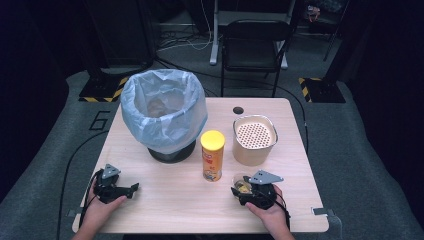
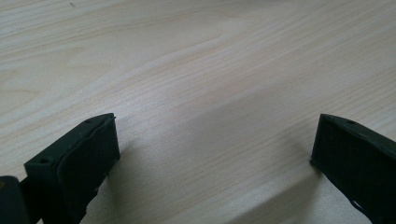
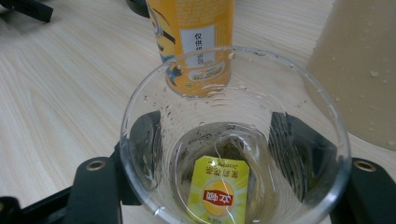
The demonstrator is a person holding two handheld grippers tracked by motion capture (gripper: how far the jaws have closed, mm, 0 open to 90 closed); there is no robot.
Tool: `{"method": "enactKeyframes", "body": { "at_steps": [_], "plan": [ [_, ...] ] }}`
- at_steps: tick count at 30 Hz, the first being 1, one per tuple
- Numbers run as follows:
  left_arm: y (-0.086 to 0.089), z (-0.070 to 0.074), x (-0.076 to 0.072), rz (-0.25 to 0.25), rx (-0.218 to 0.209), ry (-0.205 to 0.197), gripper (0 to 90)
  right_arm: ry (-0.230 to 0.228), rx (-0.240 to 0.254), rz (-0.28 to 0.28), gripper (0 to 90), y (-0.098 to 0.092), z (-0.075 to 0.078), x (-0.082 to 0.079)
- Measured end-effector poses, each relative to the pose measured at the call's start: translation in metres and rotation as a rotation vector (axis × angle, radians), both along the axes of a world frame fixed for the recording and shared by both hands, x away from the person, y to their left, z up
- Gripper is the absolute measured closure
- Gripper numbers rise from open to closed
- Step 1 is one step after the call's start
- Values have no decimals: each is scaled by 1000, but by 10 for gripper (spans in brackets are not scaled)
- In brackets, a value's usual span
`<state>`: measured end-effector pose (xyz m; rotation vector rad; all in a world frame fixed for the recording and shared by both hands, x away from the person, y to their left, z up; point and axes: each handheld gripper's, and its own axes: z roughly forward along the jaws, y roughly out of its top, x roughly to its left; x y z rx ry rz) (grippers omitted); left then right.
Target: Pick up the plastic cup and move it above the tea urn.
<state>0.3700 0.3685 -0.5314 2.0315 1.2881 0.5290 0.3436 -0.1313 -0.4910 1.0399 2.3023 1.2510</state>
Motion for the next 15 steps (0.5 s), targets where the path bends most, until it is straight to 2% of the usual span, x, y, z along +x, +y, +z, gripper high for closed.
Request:
{"method": "enactKeyframes", "body": {
  "at_steps": [3, 11, 15],
  "plan": [
    [0, 0, 0, 1, -1, 0, 7, 6, -8, -4, 352, -1, 2, -1],
    [0, 0, 0, 0, 0, 0, 7, -20, 11, -22, 354, -10, 15, -2],
    [0, 0, 0, -1, 1, 1, 7, -31, 3, -23, 355, -13, 21, -2]
  ]
}}
